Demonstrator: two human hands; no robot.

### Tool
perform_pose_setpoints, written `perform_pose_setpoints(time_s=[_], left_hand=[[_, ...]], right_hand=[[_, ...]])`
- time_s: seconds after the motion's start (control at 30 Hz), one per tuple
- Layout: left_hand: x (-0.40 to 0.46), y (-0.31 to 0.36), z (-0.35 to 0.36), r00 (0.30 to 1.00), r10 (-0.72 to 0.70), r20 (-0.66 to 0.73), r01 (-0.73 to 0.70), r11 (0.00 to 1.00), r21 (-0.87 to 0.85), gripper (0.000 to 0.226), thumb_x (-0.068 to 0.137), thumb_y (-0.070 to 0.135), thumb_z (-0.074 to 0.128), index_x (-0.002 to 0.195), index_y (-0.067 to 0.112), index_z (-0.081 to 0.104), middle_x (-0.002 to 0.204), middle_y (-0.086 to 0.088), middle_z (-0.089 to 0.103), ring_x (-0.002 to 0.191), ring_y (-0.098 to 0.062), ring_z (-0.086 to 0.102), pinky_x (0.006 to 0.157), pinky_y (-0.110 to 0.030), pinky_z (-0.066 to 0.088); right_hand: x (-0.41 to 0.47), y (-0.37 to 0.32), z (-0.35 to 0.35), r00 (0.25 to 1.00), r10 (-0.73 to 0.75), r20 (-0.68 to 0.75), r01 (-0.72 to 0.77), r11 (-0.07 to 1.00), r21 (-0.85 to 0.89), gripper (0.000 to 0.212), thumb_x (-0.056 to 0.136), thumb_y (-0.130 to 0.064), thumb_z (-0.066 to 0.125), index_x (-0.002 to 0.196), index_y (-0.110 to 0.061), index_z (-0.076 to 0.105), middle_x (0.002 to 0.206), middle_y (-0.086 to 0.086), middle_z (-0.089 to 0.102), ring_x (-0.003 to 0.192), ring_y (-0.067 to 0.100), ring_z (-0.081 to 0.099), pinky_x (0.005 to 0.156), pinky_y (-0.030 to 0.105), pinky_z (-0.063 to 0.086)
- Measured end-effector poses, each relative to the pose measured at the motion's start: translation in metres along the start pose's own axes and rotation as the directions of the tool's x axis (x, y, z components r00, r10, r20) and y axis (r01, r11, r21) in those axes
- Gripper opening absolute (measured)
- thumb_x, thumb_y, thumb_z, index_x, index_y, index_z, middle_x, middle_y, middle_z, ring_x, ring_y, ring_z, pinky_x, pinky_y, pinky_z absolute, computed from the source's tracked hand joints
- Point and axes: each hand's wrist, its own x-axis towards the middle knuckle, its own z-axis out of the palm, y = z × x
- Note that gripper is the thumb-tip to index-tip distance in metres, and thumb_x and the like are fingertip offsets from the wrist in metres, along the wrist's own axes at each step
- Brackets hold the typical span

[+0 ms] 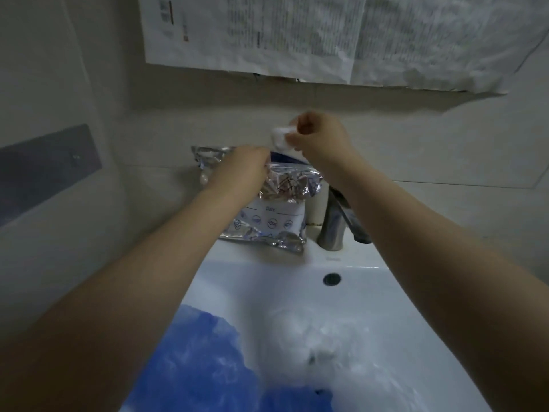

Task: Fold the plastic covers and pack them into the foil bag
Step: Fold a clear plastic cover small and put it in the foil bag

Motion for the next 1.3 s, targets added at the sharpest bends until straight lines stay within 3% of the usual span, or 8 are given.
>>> perform_pose_setpoints(time_s=[0.13,0.3,0.4,0.73,0.97,1.13,1.2,1.3], left_hand=[[-0.005,-0.004,0.0,0.994,0.027,-0.106,-0.039,0.994,-0.105,0.015,0.09,0.01,0.053,0.099,0.004,0.063,0.1,-0.016,0.064,0.092,-0.031,0.058,0.079,-0.037,0.044],[-0.015,-0.009,0.007,0.984,0.049,-0.173,-0.083,0.977,-0.194,0.008,0.085,0.009,0.06,0.086,0.004,0.066,0.088,-0.013,0.065,0.082,-0.026,0.057,0.071,-0.033,0.04],[-0.015,-0.008,0.006,0.978,-0.003,-0.208,-0.036,0.983,-0.181,0.014,0.087,0.013,0.057,0.092,0.008,0.069,0.088,-0.011,0.065,0.082,-0.028,0.058,0.068,-0.033,0.042],[0.004,0.001,0.005,0.975,-0.186,-0.12,0.164,0.971,-0.176,0.019,0.088,0.012,0.051,0.1,0.013,0.066,0.109,-0.014,0.054,0.091,-0.028,0.054,0.075,-0.031,0.041],[-0.011,0.011,0.021,0.976,-0.216,0.03,0.218,0.959,-0.18,0.04,0.086,0.004,0.048,0.125,0.011,0.054,0.158,-0.008,0.01,0.135,-0.026,0.035,0.106,-0.031,0.033],[-0.039,0.042,0.017,0.968,-0.227,-0.108,0.169,0.905,-0.391,0.023,0.084,0.003,0.048,0.098,0.011,0.065,0.113,-0.008,0.061,0.099,-0.026,0.059,0.081,-0.03,0.046],[-0.056,0.065,0.009,0.977,-0.214,-0.026,0.172,0.846,-0.504,0.021,0.086,0.004,0.048,0.085,0.017,0.064,0.087,-0.004,0.065,0.082,-0.024,0.064,0.063,-0.024,0.041],[-0.084,0.093,0.0,0.991,-0.134,-0.004,0.11,0.827,-0.551,0.021,0.087,0.005,0.05,0.077,0.021,0.062,0.071,0.002,0.062,0.072,-0.023,0.066,0.061,-0.024,0.043]], right_hand=[[0.011,-0.007,0.013,0.965,-0.114,0.235,0.184,0.935,-0.303,0.011,0.083,-0.008,0.064,0.093,-0.012,0.063,0.084,0.001,0.064,0.079,0.018,0.06,0.067,0.023,0.05],[0.016,-0.01,0.022,0.809,0.146,0.569,0.344,0.668,-0.66,0.022,0.093,-0.019,0.053,0.107,-0.006,0.063,0.095,0.007,0.064,0.078,0.014,0.052,0.066,0.019,0.039],[0.02,-0.013,0.022,0.82,0.176,0.545,0.298,0.681,-0.669,0.026,0.095,-0.02,0.048,0.111,-0.003,0.06,0.106,0.012,0.063,0.077,0.015,0.048,0.065,0.024,0.037],[-0.052,-0.01,-0.02,0.862,-0.393,0.321,0.492,0.802,-0.339,0.022,0.091,-0.011,0.053,0.111,-0.007,0.062,0.101,0.007,0.061,0.084,0.018,0.054,0.075,0.025,0.04],[-0.145,0.021,-0.053,0.601,-0.002,0.799,0.423,0.849,-0.316,0.021,0.091,-0.008,0.052,0.106,-0.012,0.066,0.083,-0.008,0.062,0.065,0.003,0.056,0.066,0.016,0.045],[-0.189,0.064,-0.047,0.294,0.492,0.82,0.247,0.789,-0.562,0.06,0.082,-0.042,0.067,0.135,-0.023,0.046,0.135,-0.007,0.049,0.122,0.016,0.047,0.1,0.026,0.034],[-0.206,0.078,-0.043,0.282,0.502,0.818,0.244,0.787,-0.567,0.048,0.083,-0.033,0.068,0.126,-0.016,0.056,0.13,0.0,0.054,0.119,0.022,0.051,0.1,0.032,0.039],[-0.218,0.092,-0.041,0.454,0.375,0.808,0.298,0.791,-0.535,0.023,0.087,-0.022,0.063,0.105,-0.008,0.068,0.113,0.009,0.064,0.105,0.027,0.058,0.093,0.035,0.045]])
